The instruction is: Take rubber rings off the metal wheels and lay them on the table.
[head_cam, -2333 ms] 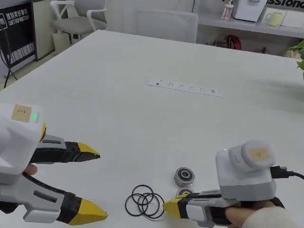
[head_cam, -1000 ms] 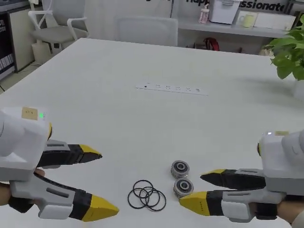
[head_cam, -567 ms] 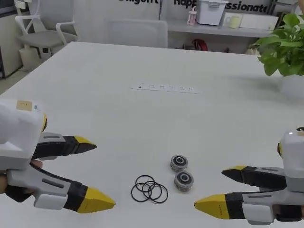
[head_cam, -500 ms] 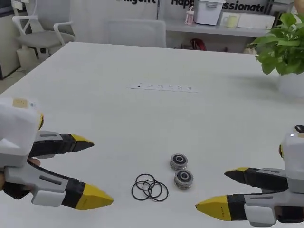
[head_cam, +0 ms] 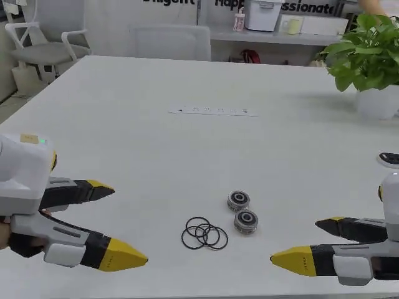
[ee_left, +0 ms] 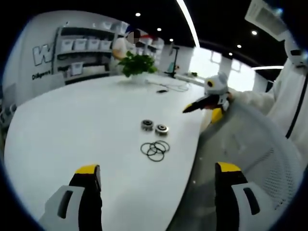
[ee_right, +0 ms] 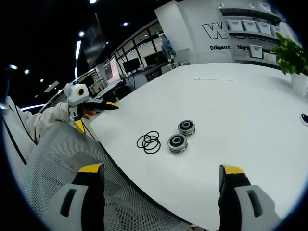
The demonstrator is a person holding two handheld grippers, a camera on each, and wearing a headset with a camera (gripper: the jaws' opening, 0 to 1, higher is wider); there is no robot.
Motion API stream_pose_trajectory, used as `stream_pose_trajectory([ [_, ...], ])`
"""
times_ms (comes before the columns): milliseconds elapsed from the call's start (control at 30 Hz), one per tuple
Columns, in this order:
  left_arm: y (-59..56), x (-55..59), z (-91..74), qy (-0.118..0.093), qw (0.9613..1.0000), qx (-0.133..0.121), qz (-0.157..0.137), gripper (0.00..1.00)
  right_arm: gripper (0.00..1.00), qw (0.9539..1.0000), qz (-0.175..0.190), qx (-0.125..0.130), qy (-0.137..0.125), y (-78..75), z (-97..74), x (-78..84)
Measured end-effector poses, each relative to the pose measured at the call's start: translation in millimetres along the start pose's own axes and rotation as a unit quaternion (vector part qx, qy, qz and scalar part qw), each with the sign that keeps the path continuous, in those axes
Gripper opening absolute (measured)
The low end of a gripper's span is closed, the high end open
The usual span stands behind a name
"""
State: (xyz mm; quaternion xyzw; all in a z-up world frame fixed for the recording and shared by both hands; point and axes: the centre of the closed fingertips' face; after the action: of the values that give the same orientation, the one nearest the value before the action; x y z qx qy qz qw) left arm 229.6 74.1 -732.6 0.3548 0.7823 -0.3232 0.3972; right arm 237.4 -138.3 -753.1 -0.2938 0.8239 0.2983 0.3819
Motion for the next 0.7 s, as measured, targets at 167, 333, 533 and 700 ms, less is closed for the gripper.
stream_pose_trajectory([
  [167, 0.9, 7.3, 2.9, 0.01, 0.9999, -0.003, 0.002, 1.0, 0.98, 0.9999, -0.001, -0.006, 0.012, 5.7, 1.4, 5.2],
  [333, -3.2, 11.7, 7.6, 0.017, 0.9998, 0.004, 0.007, 1.0, 0.97, 0.9997, -0.004, -0.008, 0.021, 7.6, 1.4, 9.3],
  [533, -4.5, 16.0, 9.1, 0.027, 0.9996, 0.003, 0.011, 1.0, 0.98, 0.9993, -0.008, -0.019, 0.033, 10.5, 3.0, 13.8],
  [700, -6.5, 20.9, 14.5, 0.036, 0.9992, 0.012, 0.009, 1.0, 0.98, 0.9984, -0.016, -0.025, 0.048, 10.5, 5.1, 19.7],
])
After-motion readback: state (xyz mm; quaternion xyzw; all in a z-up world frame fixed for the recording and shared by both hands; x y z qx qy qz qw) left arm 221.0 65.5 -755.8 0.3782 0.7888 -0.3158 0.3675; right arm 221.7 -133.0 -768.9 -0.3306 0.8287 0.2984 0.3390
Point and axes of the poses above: the centre of the closed fingertips' face, and the gripper's own axes: z roughly forward along the fingers, y roughly to its left, x roughly out of its underside, and after that the axes turned 3 degrees about -z, right-handed
